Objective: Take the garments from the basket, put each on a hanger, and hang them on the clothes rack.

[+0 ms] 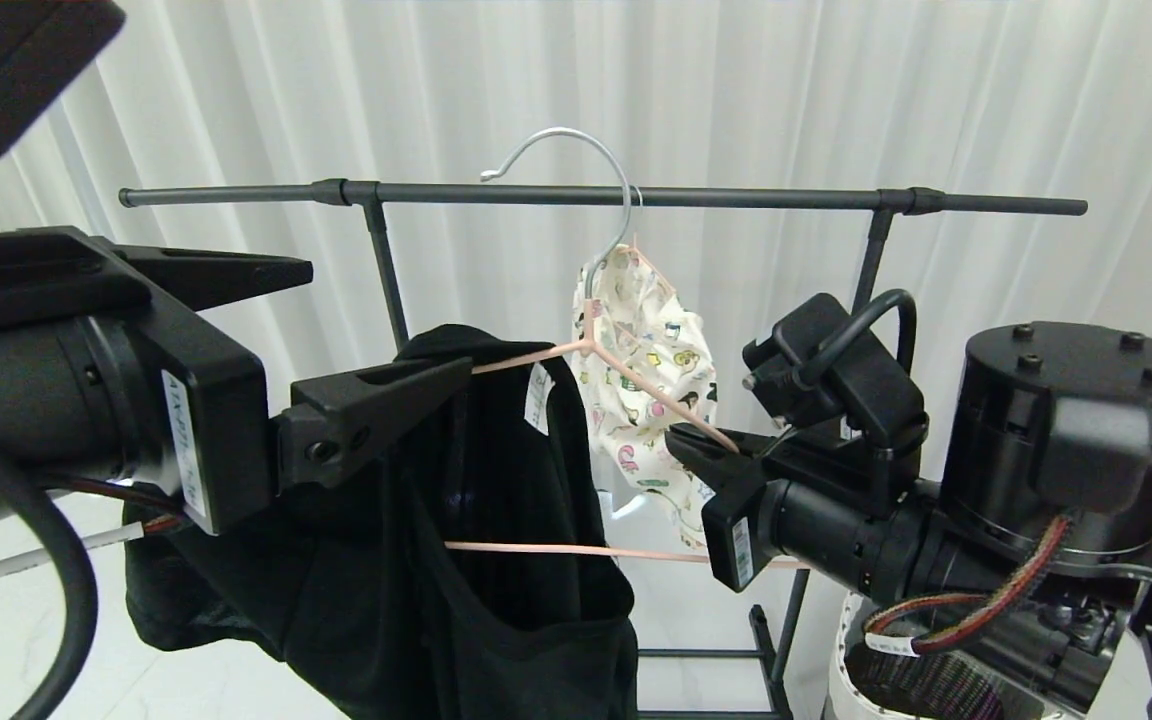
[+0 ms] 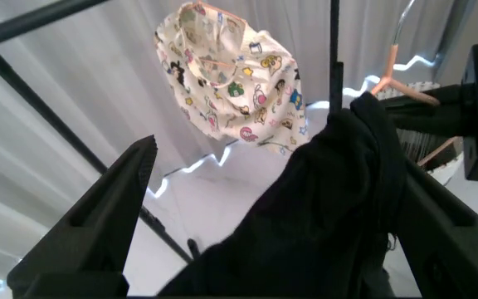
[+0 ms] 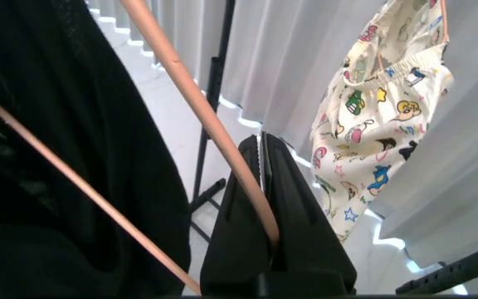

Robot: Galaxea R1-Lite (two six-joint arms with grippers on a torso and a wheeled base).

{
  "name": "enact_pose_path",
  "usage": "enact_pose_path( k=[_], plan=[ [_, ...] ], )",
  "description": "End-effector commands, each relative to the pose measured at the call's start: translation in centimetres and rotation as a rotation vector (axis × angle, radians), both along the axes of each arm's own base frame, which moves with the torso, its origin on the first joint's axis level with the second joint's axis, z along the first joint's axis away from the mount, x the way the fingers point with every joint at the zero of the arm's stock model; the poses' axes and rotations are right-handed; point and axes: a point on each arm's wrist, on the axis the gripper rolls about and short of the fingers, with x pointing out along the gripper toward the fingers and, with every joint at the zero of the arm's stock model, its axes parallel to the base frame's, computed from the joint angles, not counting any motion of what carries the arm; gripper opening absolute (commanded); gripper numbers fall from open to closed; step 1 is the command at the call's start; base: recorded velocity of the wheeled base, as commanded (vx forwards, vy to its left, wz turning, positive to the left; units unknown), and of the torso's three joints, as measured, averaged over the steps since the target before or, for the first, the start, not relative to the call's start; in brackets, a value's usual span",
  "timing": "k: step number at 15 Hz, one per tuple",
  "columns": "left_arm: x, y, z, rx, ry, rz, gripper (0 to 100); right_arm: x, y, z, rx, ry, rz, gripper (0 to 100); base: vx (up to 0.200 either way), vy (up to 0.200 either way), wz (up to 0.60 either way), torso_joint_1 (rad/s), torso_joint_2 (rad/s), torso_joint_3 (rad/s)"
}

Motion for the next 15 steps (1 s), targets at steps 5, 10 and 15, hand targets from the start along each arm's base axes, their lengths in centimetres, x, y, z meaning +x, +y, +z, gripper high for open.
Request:
enact_pose_path(
  k=[5,10,15],
  plan=[
    [1.6,-3.6,0.4,0.036,0.010,-0.069,100,-0.6,0.9,-0.5,-0.030,-0.008,0.024,0,0.000,0.000,0.00,0.000,0.00,0.000],
    [1.3,-3.3,0.4,0.173,0.018,-0.082,100,-0.4,1.1,-0.7,-0.023,-0.012,0.021,0,0.000,0.000,0.00,0.000,0.00,0.000],
    [0.6,-2.1,2.4,0.259,0.084,-0.075,100,-0.2,1.0,-0.7,-0.023,-0.012,0.012,0,0.000,0.000,0.00,0.000,0.00,0.000]
  ],
)
